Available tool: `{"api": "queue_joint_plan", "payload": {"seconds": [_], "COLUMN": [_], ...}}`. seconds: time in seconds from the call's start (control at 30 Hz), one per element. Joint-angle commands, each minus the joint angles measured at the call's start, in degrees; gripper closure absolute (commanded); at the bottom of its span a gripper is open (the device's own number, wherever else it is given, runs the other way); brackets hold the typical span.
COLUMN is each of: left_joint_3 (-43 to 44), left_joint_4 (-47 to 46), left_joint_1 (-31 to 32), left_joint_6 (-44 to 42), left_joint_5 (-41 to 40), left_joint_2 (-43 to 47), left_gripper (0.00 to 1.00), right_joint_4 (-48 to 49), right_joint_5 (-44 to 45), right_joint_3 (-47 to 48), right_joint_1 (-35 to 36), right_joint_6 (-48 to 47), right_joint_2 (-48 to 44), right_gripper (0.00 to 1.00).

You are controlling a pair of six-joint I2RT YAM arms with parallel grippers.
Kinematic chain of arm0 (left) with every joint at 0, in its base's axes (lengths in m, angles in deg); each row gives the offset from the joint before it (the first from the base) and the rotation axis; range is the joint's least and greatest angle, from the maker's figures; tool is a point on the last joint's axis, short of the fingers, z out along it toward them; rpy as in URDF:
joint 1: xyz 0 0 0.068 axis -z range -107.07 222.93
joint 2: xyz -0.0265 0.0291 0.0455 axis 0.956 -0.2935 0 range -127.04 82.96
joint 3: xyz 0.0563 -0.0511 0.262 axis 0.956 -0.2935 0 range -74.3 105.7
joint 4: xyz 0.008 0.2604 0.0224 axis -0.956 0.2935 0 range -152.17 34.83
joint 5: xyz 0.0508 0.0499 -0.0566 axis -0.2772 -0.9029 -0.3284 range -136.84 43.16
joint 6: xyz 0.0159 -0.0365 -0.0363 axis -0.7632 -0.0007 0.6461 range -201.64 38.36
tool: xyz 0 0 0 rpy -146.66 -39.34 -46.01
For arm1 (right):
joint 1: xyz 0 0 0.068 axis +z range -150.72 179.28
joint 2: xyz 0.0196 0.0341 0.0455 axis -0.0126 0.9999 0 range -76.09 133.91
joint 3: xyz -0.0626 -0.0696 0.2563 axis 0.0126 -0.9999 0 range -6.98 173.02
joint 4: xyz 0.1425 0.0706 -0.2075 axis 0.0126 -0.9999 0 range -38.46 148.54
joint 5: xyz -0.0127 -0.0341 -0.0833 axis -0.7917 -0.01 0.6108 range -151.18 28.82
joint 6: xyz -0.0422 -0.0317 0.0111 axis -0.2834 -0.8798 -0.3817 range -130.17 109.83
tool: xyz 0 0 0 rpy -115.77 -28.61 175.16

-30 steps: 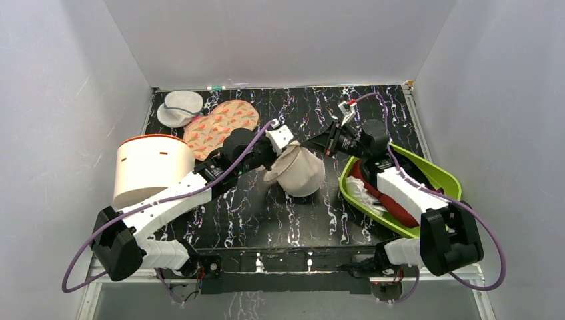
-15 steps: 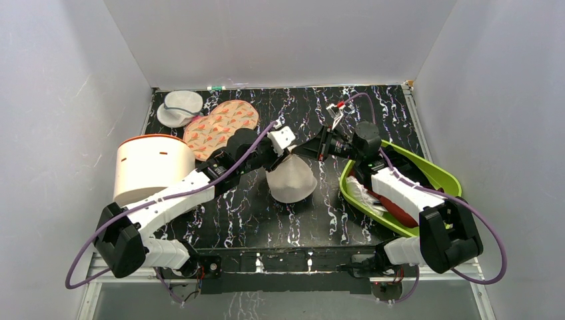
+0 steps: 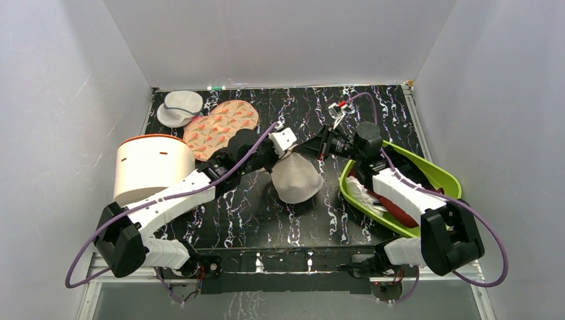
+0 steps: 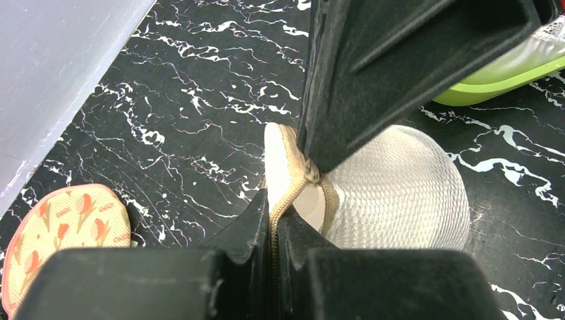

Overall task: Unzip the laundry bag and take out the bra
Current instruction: Unzip the laundry bag at the center of the board.

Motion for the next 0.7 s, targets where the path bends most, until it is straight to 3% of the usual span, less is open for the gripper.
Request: {"api": "queue_joint_plan", "payload": {"seconds": [0.0,0.17,0.27,0.4,0.5,0.57,0.63,0.67], "left_joint_3": [0.9,0.5,0.3,0.4,0.9,1.2,1.5,2.1], "left_joint_4": [-1.9,-2.2,-2.5,-2.2,-1.5,-0.9,-0.4,0.4], "left_joint_1": [-0.1,-0.1,-0.1,-0.1,-0.1,-0.1,-0.1,0.0], "left_joint_6": [-0.8,-1.4,-1.6,-1.7,-1.3,-0.9,-0.8,-0.8], "left_joint_5": [-1.4,-2.1,-2.2,-2.1,-1.5,-0.5,0.2,0.5], "left_joint_2": [3.5,4.8,5.3,5.0,2.8,2.0,0.8,0.0], "left_gripper": [1.00,1.00,1.00,1.00,0.74,0.63,0.60,0.70], "right_joint_4": [0.4,-0.2,-4.3,-2.6,0.6,1.7,2.3,2.3], "right_joint_5": [2.0,-0.5,-1.4,-3.4,-5.1,-5.6,-6.3,-6.2], "right_joint_3": [-0.3,-0.6,1.4,2.2,2.7,2.9,2.5,2.1], "right_joint_1": [-3.3,-7.7,-7.7,-6.6,-2.7,-2.2,-2.1,-2.1], "right_joint_6": [-0.8,1.1,-1.7,-1.2,-1.6,-1.4,-0.9,-1.1], "right_joint_2": [-2.5,-0.3,0.7,1.8,1.9,2.2,2.1,1.7], "right_gripper": [1.00,1.00,1.00,1.00,1.00,1.00,1.00,1.00]}}
